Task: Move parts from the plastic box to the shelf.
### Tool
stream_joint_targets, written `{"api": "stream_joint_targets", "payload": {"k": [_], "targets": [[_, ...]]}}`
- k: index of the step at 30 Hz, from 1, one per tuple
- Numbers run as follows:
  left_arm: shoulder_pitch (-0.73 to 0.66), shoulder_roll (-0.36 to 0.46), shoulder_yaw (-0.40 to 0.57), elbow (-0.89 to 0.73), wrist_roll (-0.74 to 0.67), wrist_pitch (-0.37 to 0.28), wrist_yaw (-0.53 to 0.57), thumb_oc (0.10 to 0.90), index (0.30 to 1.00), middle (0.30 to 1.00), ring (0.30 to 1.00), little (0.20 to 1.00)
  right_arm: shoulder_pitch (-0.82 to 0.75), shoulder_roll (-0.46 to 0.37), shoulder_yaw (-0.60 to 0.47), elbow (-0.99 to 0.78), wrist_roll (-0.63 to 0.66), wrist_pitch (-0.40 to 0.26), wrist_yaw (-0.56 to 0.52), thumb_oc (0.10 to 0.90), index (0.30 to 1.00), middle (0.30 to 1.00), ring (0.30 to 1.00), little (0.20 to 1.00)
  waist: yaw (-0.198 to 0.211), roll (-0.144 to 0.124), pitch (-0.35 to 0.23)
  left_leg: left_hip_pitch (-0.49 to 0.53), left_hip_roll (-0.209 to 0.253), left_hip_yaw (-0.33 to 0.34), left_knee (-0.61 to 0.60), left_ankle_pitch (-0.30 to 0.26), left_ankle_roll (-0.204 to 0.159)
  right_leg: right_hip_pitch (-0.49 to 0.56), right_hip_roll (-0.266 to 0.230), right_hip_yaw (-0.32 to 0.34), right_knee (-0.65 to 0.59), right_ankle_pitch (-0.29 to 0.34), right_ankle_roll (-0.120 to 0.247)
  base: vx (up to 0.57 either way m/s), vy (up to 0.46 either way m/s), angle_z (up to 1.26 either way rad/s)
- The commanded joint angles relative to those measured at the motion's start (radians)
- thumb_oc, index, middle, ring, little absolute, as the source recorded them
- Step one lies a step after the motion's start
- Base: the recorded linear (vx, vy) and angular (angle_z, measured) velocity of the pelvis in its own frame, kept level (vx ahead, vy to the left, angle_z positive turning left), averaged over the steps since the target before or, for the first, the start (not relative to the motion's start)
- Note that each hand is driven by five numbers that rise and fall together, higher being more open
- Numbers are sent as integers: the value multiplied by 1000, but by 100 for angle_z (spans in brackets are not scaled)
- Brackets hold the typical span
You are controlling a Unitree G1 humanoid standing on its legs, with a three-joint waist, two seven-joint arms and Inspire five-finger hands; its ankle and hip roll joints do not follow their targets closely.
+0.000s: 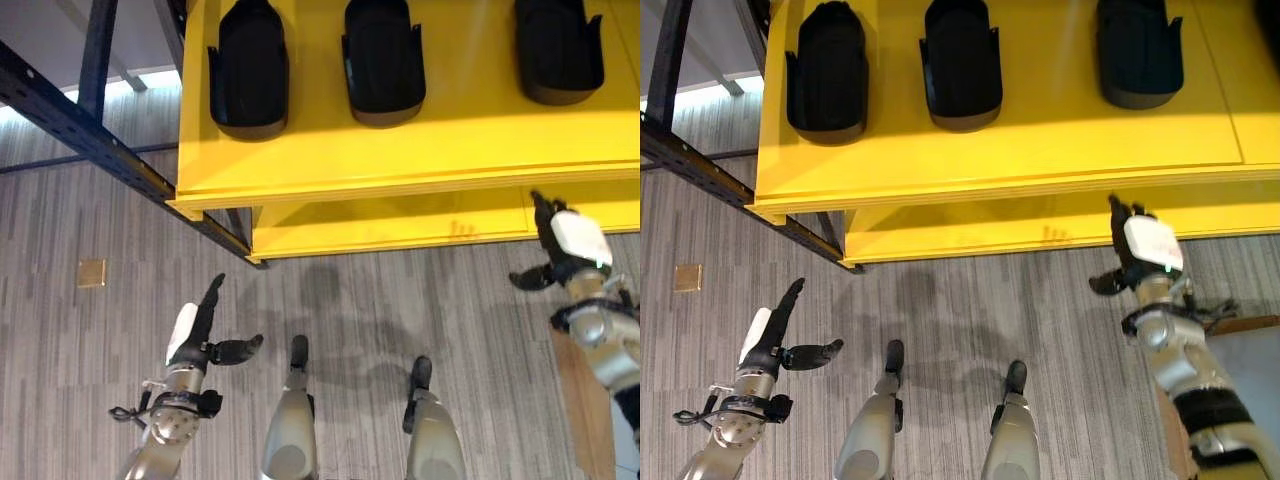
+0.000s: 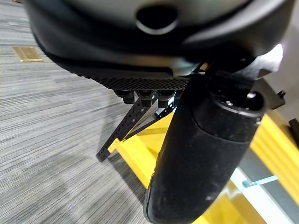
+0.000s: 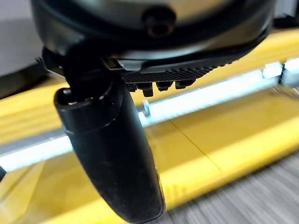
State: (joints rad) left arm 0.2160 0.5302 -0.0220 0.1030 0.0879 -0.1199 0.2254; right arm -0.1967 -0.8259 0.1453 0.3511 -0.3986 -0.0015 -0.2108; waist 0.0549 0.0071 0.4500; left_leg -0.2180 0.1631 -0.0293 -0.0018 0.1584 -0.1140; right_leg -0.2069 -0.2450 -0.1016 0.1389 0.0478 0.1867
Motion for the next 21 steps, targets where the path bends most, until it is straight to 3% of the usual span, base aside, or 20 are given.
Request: {"api": "stream_joint_targets", "payload": {"k": [1,4,12,13,21], "targets": [[48,28,51,-86,36,-46,-9,900,1000,1000,1000,1000,-17,15,-67,-90,105,-84,-11,900,1000,1000,1000,1000,-11,-53,-138,55,33,1,-30,-19,-14,42,25,9,-24,-21,-30,81,-6,-11],[84,12,57,-93,32,-54,-45,900,1000,1000,1000,1000,142,117,-118,-215,223,-137,61,900,1000,1000,1000,1000,-28,-65,-200,114,41,18,-55,-29,-14,98,30,7,-65,-13,-23,98,9,-11],[134,-31,75,-131,-152,-85,-125,900,1000,1000,1000,1000,313,206,-127,-324,394,-180,173,900,1000,1000,1000,1000,-45,-72,-282,177,51,36,-81,-45,-14,161,35,0,-118,2,-13,55,10,-9],[129,-75,61,-130,-314,-97,-175,900,1000,1000,1000,1000,362,244,-104,-368,472,-190,222,900,1000,1000,1000,1000,-58,-74,-325,197,53,45,-86,-54,-14,178,36,4,-141,13,-7,19,28,-6],[117,-115,-18,-121,-483,-96,-238,900,1000,1000,1000,1000,408,312,26,-406,681,-187,318,900,1000,1000,1000,1000,-74,-72,-396,225,58,59,-86,-65,-12,205,36,18,-161,26,0,7,23,-8]]}}
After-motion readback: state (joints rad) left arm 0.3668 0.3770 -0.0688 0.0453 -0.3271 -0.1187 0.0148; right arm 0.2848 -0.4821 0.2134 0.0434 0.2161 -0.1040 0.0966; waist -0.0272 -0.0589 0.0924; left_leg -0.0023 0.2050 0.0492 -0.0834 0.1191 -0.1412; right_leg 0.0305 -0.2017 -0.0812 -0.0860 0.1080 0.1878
